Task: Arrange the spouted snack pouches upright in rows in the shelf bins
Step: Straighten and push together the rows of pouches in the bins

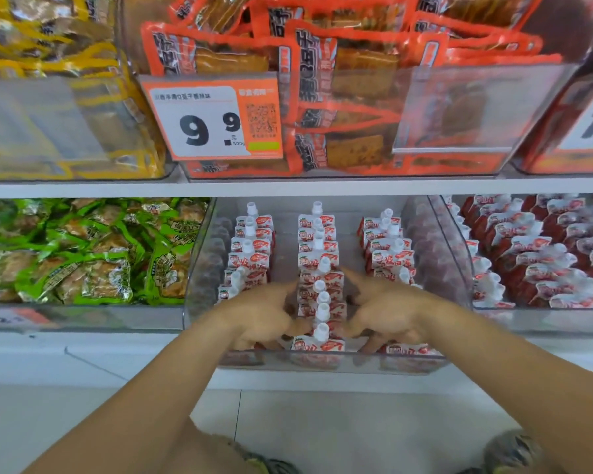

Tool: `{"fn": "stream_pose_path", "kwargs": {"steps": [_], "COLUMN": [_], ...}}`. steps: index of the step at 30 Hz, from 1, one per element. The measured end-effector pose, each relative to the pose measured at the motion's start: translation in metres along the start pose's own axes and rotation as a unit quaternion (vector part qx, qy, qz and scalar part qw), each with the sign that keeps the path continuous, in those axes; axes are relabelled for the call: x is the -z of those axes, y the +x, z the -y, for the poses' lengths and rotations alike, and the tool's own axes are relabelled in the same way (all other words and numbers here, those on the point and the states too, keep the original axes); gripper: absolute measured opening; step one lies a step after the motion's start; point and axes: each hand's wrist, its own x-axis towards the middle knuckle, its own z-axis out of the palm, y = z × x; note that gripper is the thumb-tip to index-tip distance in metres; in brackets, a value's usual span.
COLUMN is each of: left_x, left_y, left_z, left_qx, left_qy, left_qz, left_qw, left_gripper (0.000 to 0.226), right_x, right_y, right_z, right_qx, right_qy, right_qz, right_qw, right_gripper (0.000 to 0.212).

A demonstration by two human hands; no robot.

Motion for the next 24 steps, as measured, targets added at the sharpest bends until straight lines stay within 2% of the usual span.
{"fn": "stream_pose_path", "kwargs": {"steps": [6, 9, 12, 14, 15, 17, 18, 21, 24], "left_x": [-0.013, -0.014, -0.014, -0.010, -0.007, -0.004, -0.006, -0.018, -0.015], "left_y": [0.004, 0.005, 0.000, 0.001, 0.005, 0.019, 0.024, 0.035, 0.043], "left_z": [-0.001, -0.002, -0.010, -0.016, -0.020, -0.022, -0.022, -0.017, -0.013], "left_qx": [-0.009, -0.012, -0.001, 0.000, 0.000, 0.011, 0.018, 0.036, 0.053], "left_qy": [-0.079, -0.081, -0.063, -0.027, -0.003, 0.018, -0.003, -0.032, -0.047], "left_qz": [0.001, 0.001, 0.009, -0.035, -0.083, -0.190, -0.205, -0.154, -0.169], "left_qw": [0.997, 0.997, 0.998, 0.999, 0.997, 0.982, 0.979, 0.987, 0.983], "left_gripper": [0.051, 0.047, 0.039, 0.021, 0.016, 0.026, 0.034, 0.039, 0.044], "right_x": [-0.008, -0.008, -0.007, -0.002, 0.000, -0.001, -0.005, -0.019, -0.011], "right_y": [-0.001, -0.003, -0.004, -0.007, -0.009, -0.005, -0.004, -0.001, -0.002], "right_z": [-0.003, -0.001, 0.003, 0.011, 0.016, 0.019, 0.020, 0.017, 0.022], "right_qx": [0.025, 0.014, -0.016, -0.031, -0.028, -0.019, -0.012, -0.005, -0.021], "right_qy": [-0.002, -0.023, -0.032, -0.022, -0.020, 0.003, 0.019, 0.030, 0.082], "right_qz": [-0.006, -0.012, 0.009, 0.016, -0.009, -0.080, -0.088, -0.058, -0.055], "right_qw": [1.000, 1.000, 0.999, 0.999, 0.999, 0.997, 0.996, 0.998, 0.995], "right_gripper": [0.086, 0.087, 0.078, 0.063, 0.057, 0.052, 0.046, 0.036, 0.029]}}
